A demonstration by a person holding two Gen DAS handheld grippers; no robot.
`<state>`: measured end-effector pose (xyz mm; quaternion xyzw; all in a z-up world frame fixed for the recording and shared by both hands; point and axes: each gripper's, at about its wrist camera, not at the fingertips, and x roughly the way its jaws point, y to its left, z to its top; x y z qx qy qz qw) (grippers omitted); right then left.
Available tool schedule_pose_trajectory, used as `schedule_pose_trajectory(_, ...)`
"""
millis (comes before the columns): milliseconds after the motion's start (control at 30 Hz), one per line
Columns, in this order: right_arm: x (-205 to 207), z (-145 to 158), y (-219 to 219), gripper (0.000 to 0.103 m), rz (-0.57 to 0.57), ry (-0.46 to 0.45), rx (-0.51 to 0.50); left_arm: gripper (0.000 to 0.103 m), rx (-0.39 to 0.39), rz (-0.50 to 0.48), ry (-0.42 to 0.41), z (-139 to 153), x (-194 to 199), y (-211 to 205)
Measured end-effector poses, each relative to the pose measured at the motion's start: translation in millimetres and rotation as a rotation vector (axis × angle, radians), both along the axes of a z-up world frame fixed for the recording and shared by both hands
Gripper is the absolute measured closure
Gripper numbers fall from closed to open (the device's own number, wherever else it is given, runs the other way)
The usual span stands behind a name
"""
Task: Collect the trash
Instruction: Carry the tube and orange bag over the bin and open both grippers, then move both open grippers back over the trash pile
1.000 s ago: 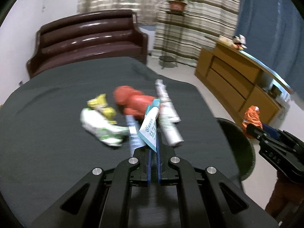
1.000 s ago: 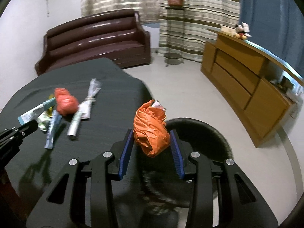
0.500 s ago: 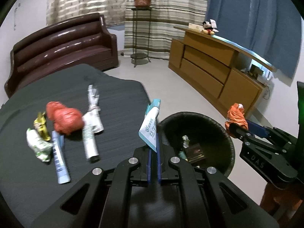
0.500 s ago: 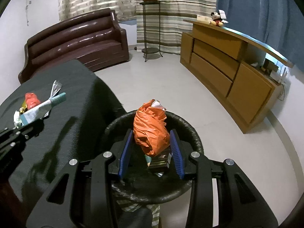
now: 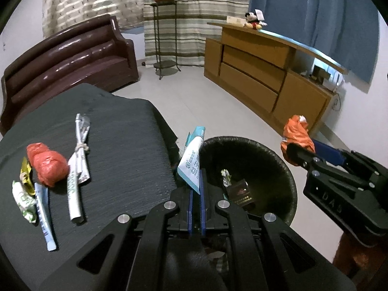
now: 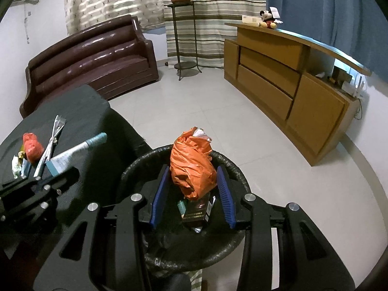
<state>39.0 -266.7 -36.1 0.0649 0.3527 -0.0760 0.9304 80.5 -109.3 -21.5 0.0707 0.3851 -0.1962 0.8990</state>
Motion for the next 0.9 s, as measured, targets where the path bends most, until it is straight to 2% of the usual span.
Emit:
schedule_pose_trajectory(33,1,-1,-3,0.055,-0.004,0.000,0.010,0.098,0.002,0.002,-0.001,0,1,-1)
schedule_pose_trajectory(100,0,0,-4,0.052,-0.013,-0.004,0.015,0.094,0.003,0.003,0.006,-1,2,-3)
schedule_pose_trajectory(200,1,-1,-5,0.052,-0.017,-0.004,0.016,0.079,-0.004,0.019,0.008,0,4,-3)
schedule_pose_trajectory(600,0,-2,6,0.051,0.003,0.005,0.020,0.066,-0.029,0.063,-0.001,10,1,16)
schedule_pose_trajectory(900,1,-4,35,0.051,0.056,0.017,0.012,0.061,-0.038,0.153,-0.005,15,-6,59)
